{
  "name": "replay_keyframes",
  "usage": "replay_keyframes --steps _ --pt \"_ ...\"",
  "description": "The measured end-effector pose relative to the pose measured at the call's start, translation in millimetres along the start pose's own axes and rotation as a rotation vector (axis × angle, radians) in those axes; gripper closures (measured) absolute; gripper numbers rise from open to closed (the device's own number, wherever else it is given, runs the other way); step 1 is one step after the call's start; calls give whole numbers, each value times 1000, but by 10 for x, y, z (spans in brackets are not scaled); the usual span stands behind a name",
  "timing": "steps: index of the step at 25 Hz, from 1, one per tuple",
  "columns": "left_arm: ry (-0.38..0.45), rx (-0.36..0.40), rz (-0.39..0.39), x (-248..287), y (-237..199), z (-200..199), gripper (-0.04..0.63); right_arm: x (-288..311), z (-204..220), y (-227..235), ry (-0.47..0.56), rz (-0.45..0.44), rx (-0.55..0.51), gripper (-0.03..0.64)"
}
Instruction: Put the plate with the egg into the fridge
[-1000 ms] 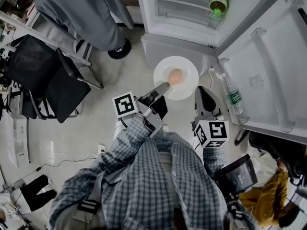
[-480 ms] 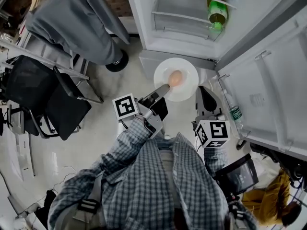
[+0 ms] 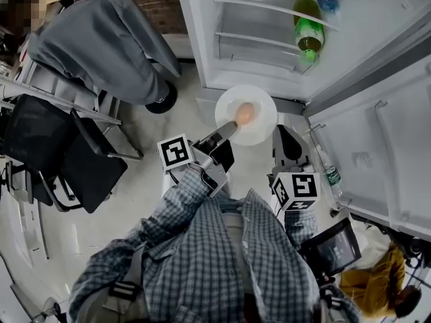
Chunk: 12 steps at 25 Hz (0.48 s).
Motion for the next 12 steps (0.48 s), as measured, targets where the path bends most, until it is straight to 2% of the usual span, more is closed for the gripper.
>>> replay_keyframes --steps 12 --pt "-2 -17 13 19 -16 -259 569 243 -126 -140 -8 15 2 611"
Point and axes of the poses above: the fingertips, and each gripper's own axes: x forward along the fingers, y to its right, z out of its underside, the point moved 10 cm from there along -x, backward along the fingers
